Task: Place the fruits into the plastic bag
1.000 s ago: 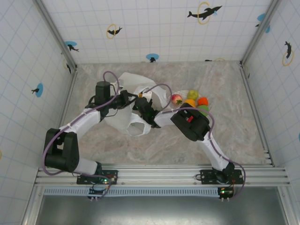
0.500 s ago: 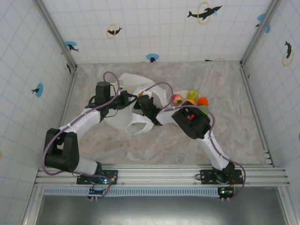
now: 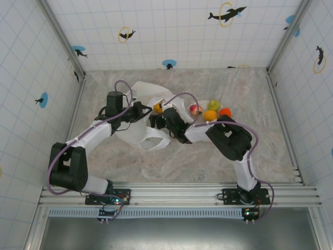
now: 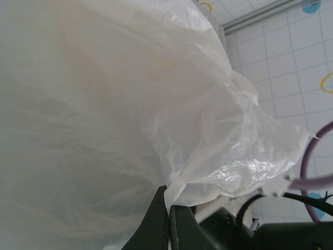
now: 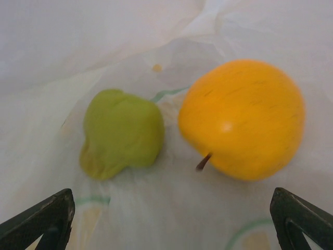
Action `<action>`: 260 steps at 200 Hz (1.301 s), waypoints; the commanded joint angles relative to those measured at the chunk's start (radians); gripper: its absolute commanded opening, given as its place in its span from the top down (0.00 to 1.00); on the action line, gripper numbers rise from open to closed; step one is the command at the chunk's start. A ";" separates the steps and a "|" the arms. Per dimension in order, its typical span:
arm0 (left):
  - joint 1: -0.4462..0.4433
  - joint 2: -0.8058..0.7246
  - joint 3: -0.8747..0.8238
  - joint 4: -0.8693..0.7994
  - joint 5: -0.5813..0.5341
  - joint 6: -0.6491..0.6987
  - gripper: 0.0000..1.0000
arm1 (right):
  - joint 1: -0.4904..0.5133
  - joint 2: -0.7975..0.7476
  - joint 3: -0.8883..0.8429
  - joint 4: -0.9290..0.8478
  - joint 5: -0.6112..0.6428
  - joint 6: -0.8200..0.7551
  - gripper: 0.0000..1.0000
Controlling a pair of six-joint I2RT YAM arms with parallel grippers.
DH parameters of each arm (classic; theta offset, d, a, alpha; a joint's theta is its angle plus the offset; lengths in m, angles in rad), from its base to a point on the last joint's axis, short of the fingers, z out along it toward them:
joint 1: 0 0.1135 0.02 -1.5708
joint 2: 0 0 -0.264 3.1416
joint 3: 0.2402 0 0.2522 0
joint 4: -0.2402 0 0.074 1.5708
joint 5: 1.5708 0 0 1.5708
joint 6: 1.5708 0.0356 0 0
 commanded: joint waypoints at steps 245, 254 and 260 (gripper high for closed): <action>0.008 0.011 0.030 -0.043 -0.040 0.034 1.00 | -0.361 -0.824 -0.281 -0.620 -0.603 -0.360 0.06; 0.009 0.012 0.030 -0.044 -0.041 0.033 1.00 | -0.381 -0.806 -0.249 -0.632 -0.527 -0.329 0.06; 0.009 0.010 0.032 -0.044 -0.040 0.034 1.00 | -0.392 -0.786 -0.223 -0.642 -0.476 -0.302 0.07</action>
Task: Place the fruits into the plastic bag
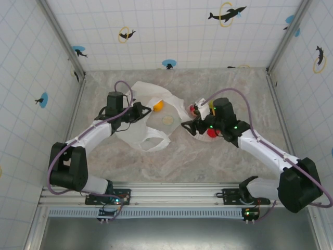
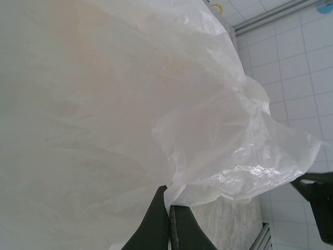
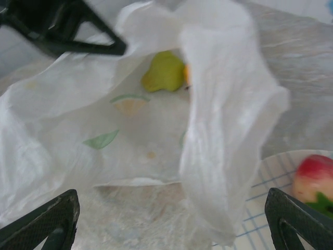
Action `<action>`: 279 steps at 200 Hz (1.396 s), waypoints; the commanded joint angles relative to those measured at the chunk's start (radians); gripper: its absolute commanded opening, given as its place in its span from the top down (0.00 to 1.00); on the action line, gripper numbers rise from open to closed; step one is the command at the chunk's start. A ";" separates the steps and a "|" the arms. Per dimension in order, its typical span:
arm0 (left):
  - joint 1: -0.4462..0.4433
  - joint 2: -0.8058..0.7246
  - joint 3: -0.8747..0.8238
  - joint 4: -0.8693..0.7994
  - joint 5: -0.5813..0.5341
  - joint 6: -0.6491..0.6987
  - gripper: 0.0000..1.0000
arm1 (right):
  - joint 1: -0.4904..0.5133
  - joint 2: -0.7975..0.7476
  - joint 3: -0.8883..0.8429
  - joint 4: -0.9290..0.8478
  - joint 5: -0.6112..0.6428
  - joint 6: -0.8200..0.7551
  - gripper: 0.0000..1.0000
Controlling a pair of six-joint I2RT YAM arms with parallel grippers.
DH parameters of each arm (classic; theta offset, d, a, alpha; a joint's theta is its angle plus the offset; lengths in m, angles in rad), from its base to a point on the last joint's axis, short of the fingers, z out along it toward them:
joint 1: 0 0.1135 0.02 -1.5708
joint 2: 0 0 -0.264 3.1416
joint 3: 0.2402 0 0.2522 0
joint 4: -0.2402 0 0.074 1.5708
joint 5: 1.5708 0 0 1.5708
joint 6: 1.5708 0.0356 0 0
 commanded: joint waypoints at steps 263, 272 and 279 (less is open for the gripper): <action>0.009 -0.003 0.027 -0.017 0.000 0.005 1.00 | -0.047 0.916 0.870 -0.629 0.491 0.149 0.15; 0.009 -0.003 0.027 -0.017 0.000 0.005 1.00 | -0.047 0.921 0.870 -0.628 0.489 0.148 0.17; 0.009 -0.003 0.027 -0.017 0.000 0.006 1.00 | -0.047 0.925 0.871 -0.629 0.487 0.146 0.18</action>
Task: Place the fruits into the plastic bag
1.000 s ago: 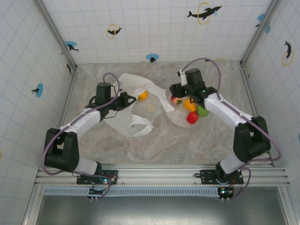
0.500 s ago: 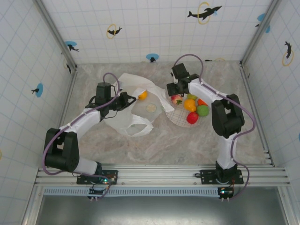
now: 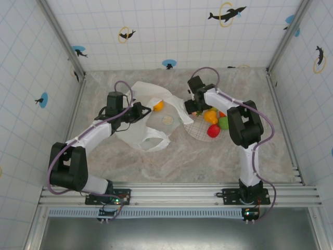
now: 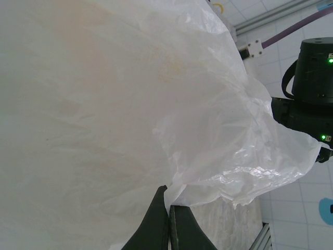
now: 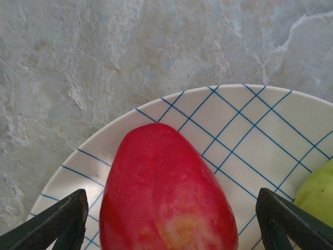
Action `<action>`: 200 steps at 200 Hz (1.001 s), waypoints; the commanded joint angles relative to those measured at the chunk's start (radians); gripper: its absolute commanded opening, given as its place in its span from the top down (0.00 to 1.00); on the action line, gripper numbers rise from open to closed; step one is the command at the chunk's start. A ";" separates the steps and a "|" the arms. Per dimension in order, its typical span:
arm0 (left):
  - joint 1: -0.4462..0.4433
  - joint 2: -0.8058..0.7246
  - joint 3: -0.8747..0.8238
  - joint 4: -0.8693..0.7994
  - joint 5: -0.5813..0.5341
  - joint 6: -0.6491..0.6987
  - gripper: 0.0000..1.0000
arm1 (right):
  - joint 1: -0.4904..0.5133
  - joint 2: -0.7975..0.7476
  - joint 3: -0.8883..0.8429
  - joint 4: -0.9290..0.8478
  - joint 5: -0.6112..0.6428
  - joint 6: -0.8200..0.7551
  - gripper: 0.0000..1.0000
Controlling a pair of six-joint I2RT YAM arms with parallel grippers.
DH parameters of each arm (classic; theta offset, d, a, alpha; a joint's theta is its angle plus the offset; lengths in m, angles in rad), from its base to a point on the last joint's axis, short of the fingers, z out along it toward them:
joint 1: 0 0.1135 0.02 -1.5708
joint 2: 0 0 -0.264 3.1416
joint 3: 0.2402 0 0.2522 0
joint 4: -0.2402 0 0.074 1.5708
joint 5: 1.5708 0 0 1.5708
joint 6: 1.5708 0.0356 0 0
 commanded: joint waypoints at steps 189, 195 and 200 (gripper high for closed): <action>0.006 -0.003 0.028 -0.015 0.000 0.005 1.00 | 0.021 -0.461 -0.289 0.227 -0.083 -0.008 0.38; 0.008 -0.001 0.027 -0.014 0.000 0.004 1.00 | 0.033 -0.505 -0.320 0.266 -0.086 -0.012 0.38; 0.007 0.000 0.027 -0.012 0.000 0.003 1.00 | 0.047 -0.540 -0.350 0.297 -0.084 -0.018 0.38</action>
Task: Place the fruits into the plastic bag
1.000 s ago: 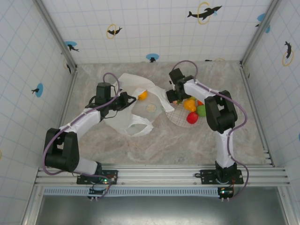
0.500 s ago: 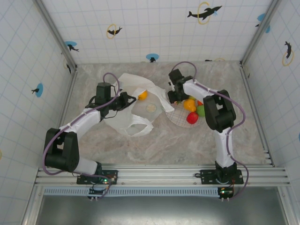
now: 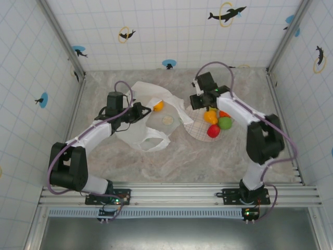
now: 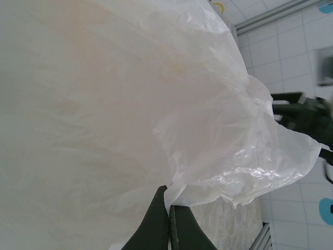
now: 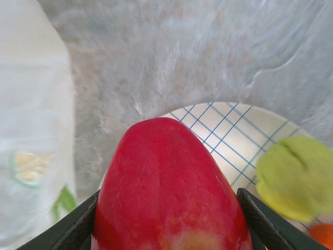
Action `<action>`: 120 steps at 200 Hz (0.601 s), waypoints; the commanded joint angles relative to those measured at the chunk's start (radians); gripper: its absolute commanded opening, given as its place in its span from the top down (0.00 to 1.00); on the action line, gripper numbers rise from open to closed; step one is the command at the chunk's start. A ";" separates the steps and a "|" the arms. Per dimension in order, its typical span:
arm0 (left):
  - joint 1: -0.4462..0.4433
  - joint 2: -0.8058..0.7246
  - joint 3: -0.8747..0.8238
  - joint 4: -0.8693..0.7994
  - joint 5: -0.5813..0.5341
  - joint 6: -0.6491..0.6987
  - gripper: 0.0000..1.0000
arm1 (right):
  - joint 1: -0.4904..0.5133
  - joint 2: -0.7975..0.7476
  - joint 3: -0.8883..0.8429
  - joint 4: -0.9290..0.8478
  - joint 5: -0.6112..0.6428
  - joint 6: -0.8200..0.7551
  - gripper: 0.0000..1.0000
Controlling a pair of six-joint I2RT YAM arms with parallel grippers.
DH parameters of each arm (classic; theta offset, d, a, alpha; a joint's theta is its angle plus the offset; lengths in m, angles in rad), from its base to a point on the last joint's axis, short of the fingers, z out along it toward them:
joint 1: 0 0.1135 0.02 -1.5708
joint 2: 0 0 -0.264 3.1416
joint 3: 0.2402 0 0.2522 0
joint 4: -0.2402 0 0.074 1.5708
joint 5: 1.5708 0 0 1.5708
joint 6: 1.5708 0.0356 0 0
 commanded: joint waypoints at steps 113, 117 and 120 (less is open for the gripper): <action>0.008 -0.003 0.025 -0.005 0.003 -0.001 1.00 | 0.377 -0.136 -0.232 0.348 -0.086 -0.142 0.37; 0.007 -0.003 0.025 -0.005 0.003 -0.002 1.00 | 0.377 -0.128 -0.238 0.355 -0.082 -0.142 0.37; 0.007 -0.003 0.025 -0.005 0.003 -0.001 1.00 | 0.377 -0.121 -0.244 0.365 -0.078 -0.142 0.37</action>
